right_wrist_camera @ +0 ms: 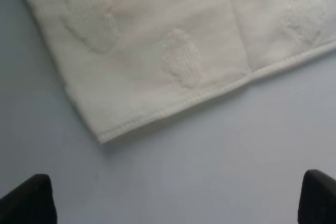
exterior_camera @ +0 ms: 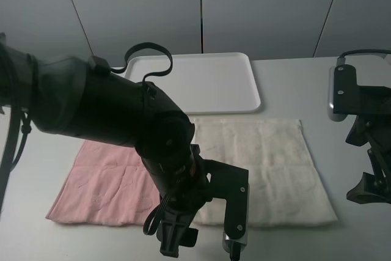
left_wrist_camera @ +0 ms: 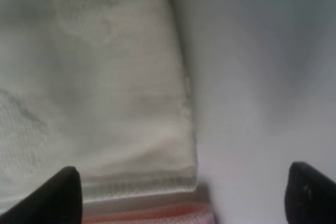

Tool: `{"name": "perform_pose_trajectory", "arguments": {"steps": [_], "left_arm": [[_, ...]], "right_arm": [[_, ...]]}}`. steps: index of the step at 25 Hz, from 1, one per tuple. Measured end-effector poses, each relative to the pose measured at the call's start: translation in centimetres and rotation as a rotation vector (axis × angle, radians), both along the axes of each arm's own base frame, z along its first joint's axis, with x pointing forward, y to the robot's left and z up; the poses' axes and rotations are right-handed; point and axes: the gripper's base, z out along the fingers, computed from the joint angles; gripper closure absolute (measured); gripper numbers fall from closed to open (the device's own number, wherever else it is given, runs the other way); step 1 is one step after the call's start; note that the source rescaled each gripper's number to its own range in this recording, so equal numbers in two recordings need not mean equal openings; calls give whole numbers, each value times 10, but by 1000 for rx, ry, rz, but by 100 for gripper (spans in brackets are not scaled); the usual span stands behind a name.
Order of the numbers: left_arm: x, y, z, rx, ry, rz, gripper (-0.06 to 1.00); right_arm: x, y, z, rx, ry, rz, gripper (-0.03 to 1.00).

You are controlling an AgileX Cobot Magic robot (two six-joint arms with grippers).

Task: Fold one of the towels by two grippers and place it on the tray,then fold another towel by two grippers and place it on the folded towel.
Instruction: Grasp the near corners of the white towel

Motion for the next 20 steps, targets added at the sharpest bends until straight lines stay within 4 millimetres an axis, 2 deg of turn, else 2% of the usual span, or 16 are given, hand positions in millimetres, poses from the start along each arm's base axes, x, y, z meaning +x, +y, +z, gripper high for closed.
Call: {"name": "perform_pose_trajectory", "arguments": {"steps": [9, 13, 16, 20], "left_arm": [[1, -3, -3, -24, -16, 4, -4], [1, -3, -14, 6, -2, 0, -4], [1, -2, -22, 29, 6, -2, -4], [2, -2, -22, 26, 3, 2, -4]], "right_arm": [[7, 2, -14, -13, 53, 29, -3], [7, 3, -15, -11, 55, 51, -3], [4, 4, -17, 5, 66, 54, -3], [-4, 4, -25, 12, 99, 112, -3]]}}
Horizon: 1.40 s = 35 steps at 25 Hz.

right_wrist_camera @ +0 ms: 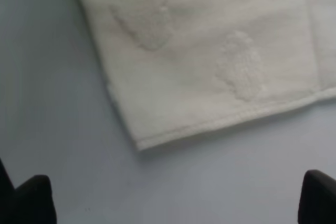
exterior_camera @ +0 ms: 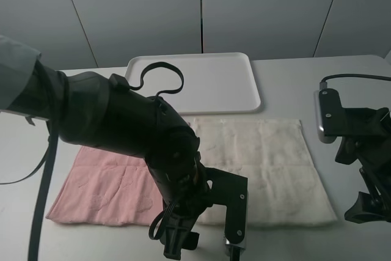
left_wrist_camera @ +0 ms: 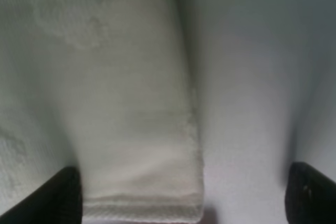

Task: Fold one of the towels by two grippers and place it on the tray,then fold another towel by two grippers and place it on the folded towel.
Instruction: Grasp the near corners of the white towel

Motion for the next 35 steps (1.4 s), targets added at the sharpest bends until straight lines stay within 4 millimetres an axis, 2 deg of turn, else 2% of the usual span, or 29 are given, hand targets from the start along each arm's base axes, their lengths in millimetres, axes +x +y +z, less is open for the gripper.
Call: {"name": "perform_pose_trajectory", "arguments": {"steps": [11, 15, 18, 25, 35], "left_arm": [[1, -1, -4, 5, -4, -3, -4], [1, -1, -4, 7, -7, -7, -4], [2, -1, -4, 7, -8, -8, -4], [1, -1, -4, 9, -10, 3, -4], [2, -1, -4, 8, -12, 7, -4]], "right_arm": [[-14, 3, -10, 54, 50, 116, -3], [-23, 16, -15, 26, 48, 233, -3], [-27, 22, -19, -17, 16, 258, -3], [-30, 22, -33, -42, 31, 253, -3], [-21, 25, -52, -52, 35, 243, -3]]}}
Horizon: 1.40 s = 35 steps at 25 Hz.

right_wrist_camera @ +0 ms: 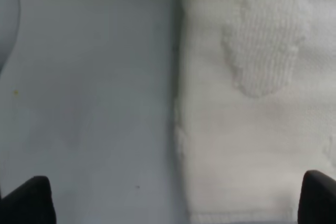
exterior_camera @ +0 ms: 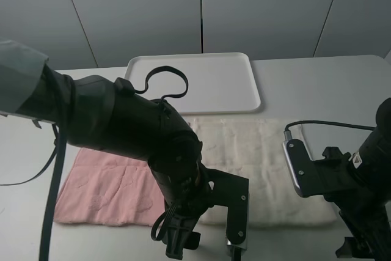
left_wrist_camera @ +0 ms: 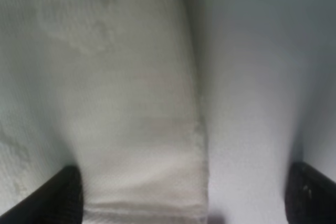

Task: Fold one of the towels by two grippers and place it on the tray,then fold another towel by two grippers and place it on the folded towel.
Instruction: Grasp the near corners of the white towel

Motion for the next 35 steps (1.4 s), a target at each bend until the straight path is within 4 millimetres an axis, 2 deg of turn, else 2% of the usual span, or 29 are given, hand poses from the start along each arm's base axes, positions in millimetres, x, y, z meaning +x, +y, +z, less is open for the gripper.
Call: {"name": "perform_pose_trajectory", "arguments": {"steps": [15, 24, 30, 32, 35], "left_arm": [[0, 0, -1, 0, -1, 0, -4], [0, 0, -1, 0, -1, 1, -4], [0, 0, -1, 0, 0, 8, -4], [0, 0, -1, 0, 0, 8, -4], [0, 0, -1, -2, -1, 8, -4]], "right_arm": [[6, 2, -20, -17, 16, -4, -3], [8, 2, -23, -19, -15, 12, 11], [-1, -5, -30, -18, -61, 46, 19], [-1, -5, -30, -19, -66, 46, 24], [-1, -5, -30, -19, -70, 43, 37]]}}
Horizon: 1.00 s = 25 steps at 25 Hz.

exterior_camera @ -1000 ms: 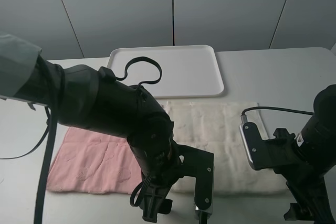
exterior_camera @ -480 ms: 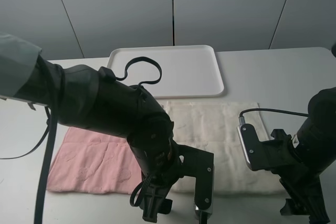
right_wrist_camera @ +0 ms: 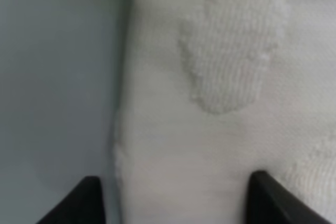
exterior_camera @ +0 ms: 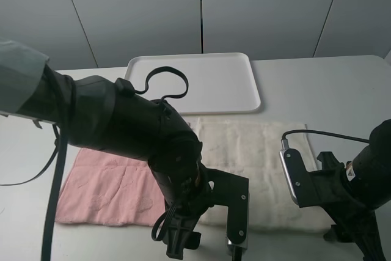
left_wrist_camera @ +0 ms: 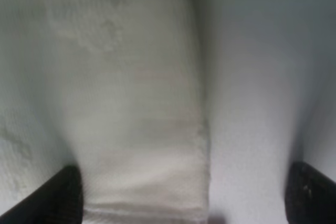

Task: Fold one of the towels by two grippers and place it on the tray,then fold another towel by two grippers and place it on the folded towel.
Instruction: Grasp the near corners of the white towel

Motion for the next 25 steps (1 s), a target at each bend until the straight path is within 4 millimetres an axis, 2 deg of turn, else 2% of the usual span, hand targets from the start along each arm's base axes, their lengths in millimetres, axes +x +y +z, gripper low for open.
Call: {"name": "perform_pose_trajectory", "arguments": {"steps": [4, 7, 19, 21, 25], "left_arm": [[0, 0, 0, 1, -1, -2, -4], [0, 0, 0, 1, -1, -2, -4], [4, -1, 0, -9, -37, 25, -2], [4, -1, 0, -8, -41, 24, 7], [5, -1, 1, -13, -54, 13, 39]], "right_arm": [[1, 0, 0, 2, -8, 2, 59], [1, 0, 0, 5, -14, 0, 70], [1, 0, 0, 6, -16, -2, 73], [1, 0, 0, 6, -16, -2, 73], [1, 0, 0, 6, -16, -2, 73]]}}
